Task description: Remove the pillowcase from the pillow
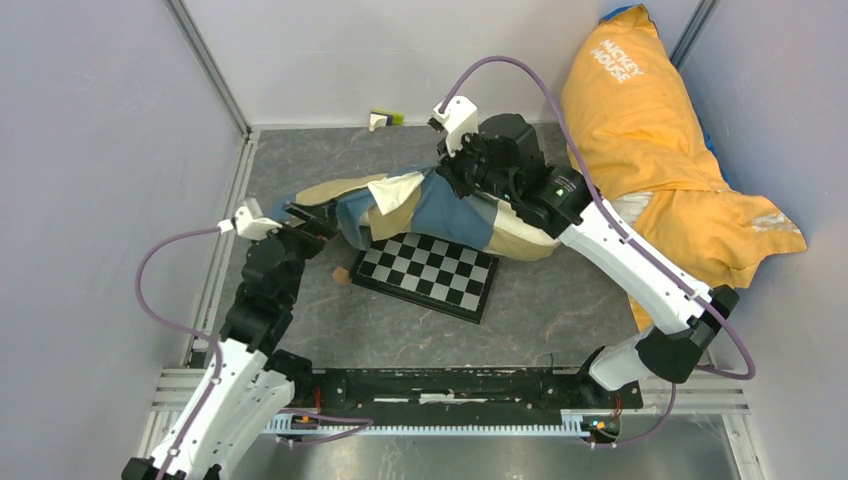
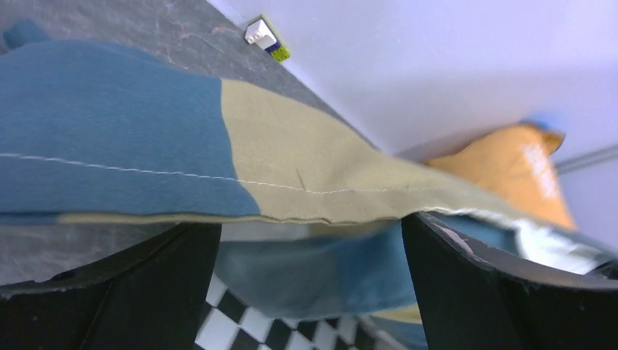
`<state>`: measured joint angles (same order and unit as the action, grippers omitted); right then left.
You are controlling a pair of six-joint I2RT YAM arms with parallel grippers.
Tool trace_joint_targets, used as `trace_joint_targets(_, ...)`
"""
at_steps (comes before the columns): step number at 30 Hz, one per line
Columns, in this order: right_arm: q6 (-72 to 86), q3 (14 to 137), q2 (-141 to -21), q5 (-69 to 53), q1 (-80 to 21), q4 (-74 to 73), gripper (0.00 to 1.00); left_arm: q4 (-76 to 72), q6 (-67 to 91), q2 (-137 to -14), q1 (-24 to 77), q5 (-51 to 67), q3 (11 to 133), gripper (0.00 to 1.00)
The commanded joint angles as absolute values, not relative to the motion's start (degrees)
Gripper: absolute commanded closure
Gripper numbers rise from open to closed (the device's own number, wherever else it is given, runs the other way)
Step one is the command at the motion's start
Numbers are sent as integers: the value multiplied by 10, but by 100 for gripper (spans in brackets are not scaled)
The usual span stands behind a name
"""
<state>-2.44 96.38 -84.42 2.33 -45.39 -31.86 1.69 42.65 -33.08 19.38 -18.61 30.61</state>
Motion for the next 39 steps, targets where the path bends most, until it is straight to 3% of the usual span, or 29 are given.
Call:
trace_joint_targets(1,-33,959,-824,21,-448,-296,100,233,687,-316,194,-257,374,0)
trace_joint_targets(9,-32,913,-801,15,-446,-276,100,334,758,-320,194,-265,450,0)
trace_joint_targets(13,-31,897,-793,13,-444,-271,100,396,882,-326,194,-272,449,0)
trace_joint_targets(23,-28,869,-782,-9,-442,-254,100,370,935,-322,194,-272,406,1)
trace_joint_targets(24,-27,868,-781,-17,-442,-252,100,351,933,-330,194,-280,393,6)
trace_joint_targets(26,-25,866,-781,-26,-442,-250,100,261,904,-353,194,-306,354,28)
trace_joint_targets(29,-23,857,-774,-22,-441,-248,100,123,822,-393,192,-355,316,87)
trace_joint_targets(30,-21,849,-767,-18,-441,-246,100,98,781,-401,192,-371,320,97)
trace_joint_targets(35,-47,799,-741,-33,-441,-245,100,17,550,-397,192,-391,411,98)
trace_joint_targets(37,-79,775,-736,-78,-441,-251,91,-67,452,-406,192,-324,447,98)
trace_joint_targets(39,-104,741,-730,-117,-442,-249,68,-86,410,-435,192,-241,505,98)
